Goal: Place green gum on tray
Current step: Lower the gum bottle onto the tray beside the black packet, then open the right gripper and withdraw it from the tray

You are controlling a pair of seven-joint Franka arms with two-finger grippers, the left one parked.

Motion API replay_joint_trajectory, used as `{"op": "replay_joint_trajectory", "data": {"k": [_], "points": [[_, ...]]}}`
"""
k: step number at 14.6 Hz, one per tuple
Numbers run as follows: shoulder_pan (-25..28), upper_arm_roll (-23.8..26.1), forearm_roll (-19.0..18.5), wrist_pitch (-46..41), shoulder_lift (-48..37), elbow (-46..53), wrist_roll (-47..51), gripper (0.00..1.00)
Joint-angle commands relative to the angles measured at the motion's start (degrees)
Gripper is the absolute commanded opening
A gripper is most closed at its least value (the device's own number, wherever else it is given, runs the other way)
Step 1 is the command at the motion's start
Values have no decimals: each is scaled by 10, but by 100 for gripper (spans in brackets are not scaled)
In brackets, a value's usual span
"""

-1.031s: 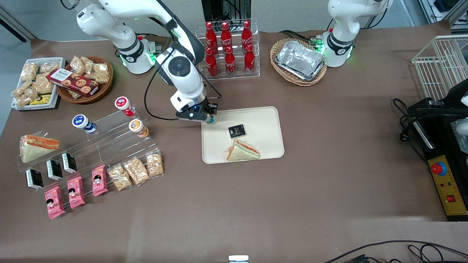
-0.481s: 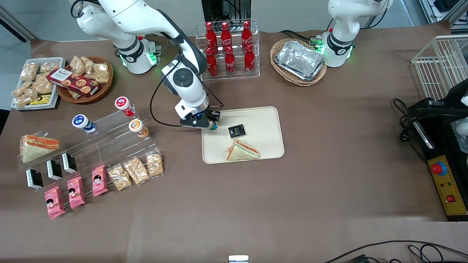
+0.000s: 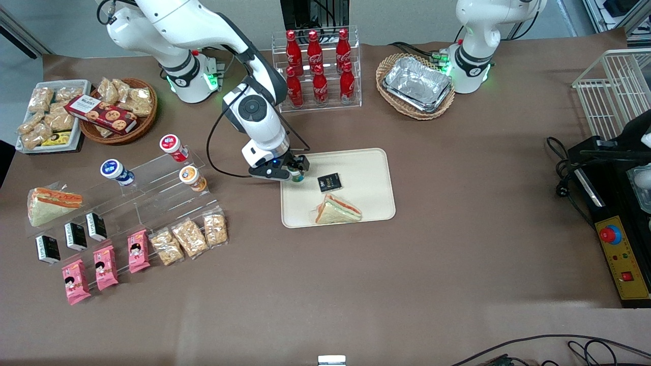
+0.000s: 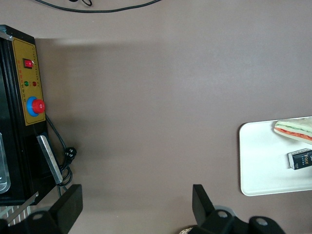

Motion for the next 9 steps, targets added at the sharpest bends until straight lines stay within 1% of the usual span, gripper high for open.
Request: {"op": "replay_joint_trajectory", "data": {"k": [1,3,4,5,7,9], "points": [[-7,-30,6,-133,-76,53,-5,100],[-26,-59,4,-290,-99,142,-33,100],[-41,-74,5,-374,-102,190,-81,100],[-58,-87,5,-437,-105,231,-134,100],[-100,-122,5,-496,-109,293,-230,100],[-144,-155,5,-512,-119,317,-343,100]]}}
